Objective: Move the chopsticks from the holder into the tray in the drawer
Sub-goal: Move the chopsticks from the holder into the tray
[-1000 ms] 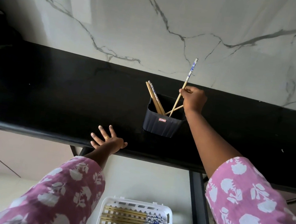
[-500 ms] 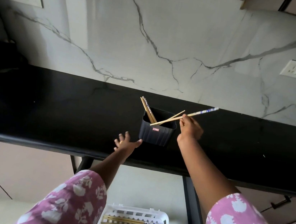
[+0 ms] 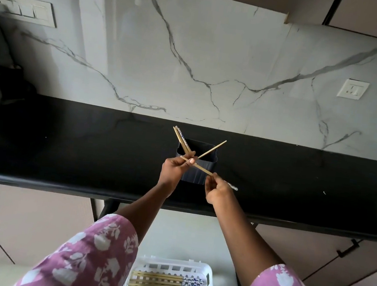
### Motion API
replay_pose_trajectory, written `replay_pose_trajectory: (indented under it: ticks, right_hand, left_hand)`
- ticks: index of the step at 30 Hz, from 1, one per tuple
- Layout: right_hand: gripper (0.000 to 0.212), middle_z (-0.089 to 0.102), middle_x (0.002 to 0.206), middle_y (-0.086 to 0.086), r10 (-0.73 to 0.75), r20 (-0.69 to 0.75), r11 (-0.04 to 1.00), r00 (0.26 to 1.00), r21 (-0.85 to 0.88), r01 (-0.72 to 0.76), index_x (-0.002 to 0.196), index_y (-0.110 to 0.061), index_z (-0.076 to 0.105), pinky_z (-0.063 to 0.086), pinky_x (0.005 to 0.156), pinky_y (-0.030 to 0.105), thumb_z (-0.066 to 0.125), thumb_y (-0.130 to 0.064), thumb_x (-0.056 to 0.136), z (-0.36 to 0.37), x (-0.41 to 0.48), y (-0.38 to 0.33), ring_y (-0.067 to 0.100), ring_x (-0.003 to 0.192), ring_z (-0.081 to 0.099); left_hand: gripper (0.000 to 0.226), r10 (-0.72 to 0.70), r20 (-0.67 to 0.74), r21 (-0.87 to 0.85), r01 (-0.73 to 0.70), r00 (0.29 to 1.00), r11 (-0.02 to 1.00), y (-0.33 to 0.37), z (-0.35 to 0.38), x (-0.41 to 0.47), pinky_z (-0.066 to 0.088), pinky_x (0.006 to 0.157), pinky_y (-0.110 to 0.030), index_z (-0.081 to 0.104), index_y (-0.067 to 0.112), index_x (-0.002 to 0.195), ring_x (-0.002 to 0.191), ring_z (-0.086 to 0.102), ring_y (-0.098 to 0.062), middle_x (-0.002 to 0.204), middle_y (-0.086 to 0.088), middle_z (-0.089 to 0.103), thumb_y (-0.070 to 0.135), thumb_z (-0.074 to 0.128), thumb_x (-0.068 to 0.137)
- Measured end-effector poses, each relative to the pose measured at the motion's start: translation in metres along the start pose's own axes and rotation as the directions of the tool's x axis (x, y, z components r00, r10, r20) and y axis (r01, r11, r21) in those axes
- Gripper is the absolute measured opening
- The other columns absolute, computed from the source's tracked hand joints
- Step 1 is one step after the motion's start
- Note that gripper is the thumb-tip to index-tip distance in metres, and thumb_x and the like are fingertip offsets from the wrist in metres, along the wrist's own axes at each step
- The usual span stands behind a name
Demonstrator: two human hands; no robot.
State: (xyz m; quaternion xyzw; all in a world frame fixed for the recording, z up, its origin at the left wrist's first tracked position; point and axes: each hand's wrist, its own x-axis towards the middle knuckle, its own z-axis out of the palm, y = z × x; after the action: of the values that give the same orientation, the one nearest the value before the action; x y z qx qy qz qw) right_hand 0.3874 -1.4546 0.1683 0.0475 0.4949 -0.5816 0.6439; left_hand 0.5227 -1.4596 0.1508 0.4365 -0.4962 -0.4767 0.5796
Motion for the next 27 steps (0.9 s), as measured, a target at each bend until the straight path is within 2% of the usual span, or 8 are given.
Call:
replay_pose_trajectory:
  ticks: [4, 7, 10, 12, 14, 21, 23, 27]
  right_hand:
    - [0.019, 0.06, 0.067, 0.004, 0.033, -0.011, 0.983, 0.999, -0.18, -0.035, 0.074, -0.003, 0.061, 0.051, 0.057, 0.022, 0.069, -0.016, 0.084, -0.009, -0.005, 0.002, 0.013, 0.058, 0.057]
    - [0.021, 0.059, 0.069, 0.006, -0.089, 0.011, 0.891, 0.996, -0.447, 0.085, 0.08, -0.001, 0.063, 0.05, 0.054, 0.025, 0.071, -0.021, 0.082, -0.015, -0.005, 0.005, 0.015, 0.06, 0.055]
    - [0.032, 0.068, 0.08, 0.016, -0.468, 0.164, 0.444, 0.868, -0.806, 0.392, 0.087, 0.003, 0.067, 0.047, 0.053, 0.029, 0.072, -0.027, 0.081, -0.023, 0.002, 0.008, 0.022, 0.065, 0.061]
    - [0.028, 0.072, 0.089, 0.018, -0.58, 0.385, 0.119, 0.718, -0.832, 0.542, 0.09, 0.002, 0.069, 0.045, 0.061, 0.028, 0.071, -0.024, 0.082, -0.027, 0.002, 0.009, 0.025, 0.078, 0.065]
    - [0.022, 0.074, 0.093, 0.016, -0.575, 0.533, -0.007, 0.621, -0.763, 0.647, 0.095, 0.001, 0.071, 0.041, 0.067, 0.021, 0.07, -0.017, 0.083, -0.029, 0.002, 0.011, 0.023, 0.085, 0.066]
    - [0.016, 0.075, 0.091, 0.014, -0.401, 0.775, -0.256, 0.488, -0.607, 0.753, 0.097, -0.002, 0.072, 0.041, 0.071, 0.018, 0.067, -0.007, 0.084, -0.036, 0.008, 0.025, 0.024, 0.086, 0.069]
    - [0.015, 0.075, 0.09, 0.015, -0.377, 0.78, -0.272, 0.499, -0.609, 0.745, 0.096, -0.002, 0.073, 0.041, 0.07, 0.018, 0.067, -0.006, 0.083, -0.038, 0.013, 0.029, 0.025, 0.085, 0.069]
    - [0.015, 0.075, 0.089, 0.014, -0.33, 0.745, -0.247, 0.579, -0.66, 0.709, 0.096, -0.004, 0.073, 0.041, 0.066, 0.015, 0.068, -0.008, 0.082, -0.044, 0.025, 0.038, 0.022, 0.083, 0.069]
  left_hand:
    - [0.015, 0.051, 0.003, 0.084, -0.052, 0.999, 0.995, 0.006, 0.004, -0.002, 0.05, 0.09, -0.031, 0.075, 0.007, 0.092, 0.1, 0.066, -0.019, 0.095, -0.007, 0.073, 0.016, 0.065, 0.086]
    - [0.011, 0.045, -0.019, 0.102, -0.042, 0.999, 0.994, 0.01, 0.004, 0.0, 0.052, 0.09, -0.036, 0.075, 0.01, 0.087, 0.096, 0.068, -0.024, 0.089, -0.01, 0.074, 0.017, 0.066, 0.085]
    - [0.01, 0.026, -0.014, 0.13, -0.024, 1.0, 0.991, 0.014, 0.003, 0.002, 0.053, 0.089, -0.035, 0.075, 0.013, 0.085, 0.088, 0.071, -0.02, 0.084, -0.006, 0.074, 0.019, 0.067, 0.084]
    - [0.012, 0.008, -0.003, 0.151, -0.008, 1.0, 0.989, 0.014, 0.001, 0.003, 0.054, 0.088, -0.033, 0.074, 0.009, 0.089, 0.085, 0.072, -0.018, 0.085, -0.007, 0.074, 0.018, 0.067, 0.085]
    - [0.017, -0.007, 0.011, 0.153, 0.005, 1.0, 0.988, 0.013, 0.0, 0.003, 0.055, 0.087, -0.031, 0.073, 0.003, 0.094, 0.084, 0.072, -0.019, 0.088, -0.012, 0.074, 0.017, 0.067, 0.085]
    - [0.012, -0.054, 0.041, 0.171, 0.046, 0.998, 0.984, 0.004, -0.007, 0.002, 0.054, 0.076, -0.016, 0.073, 0.006, 0.09, 0.072, 0.071, -0.005, 0.086, -0.011, 0.074, 0.015, 0.066, 0.086]
    - [0.008, -0.076, 0.073, 0.201, 0.06, 0.994, 0.978, -0.002, -0.012, 0.001, 0.053, 0.074, -0.014, 0.073, 0.015, 0.084, 0.071, 0.07, -0.002, 0.084, -0.009, 0.074, 0.019, 0.066, 0.086]
    - [0.034, -0.202, 0.024, 0.304, 0.185, 0.979, 0.934, -0.02, -0.03, 0.004, 0.044, 0.099, -0.035, 0.073, 0.014, 0.098, 0.097, 0.065, -0.015, 0.095, -0.004, 0.073, 0.043, 0.062, 0.086]
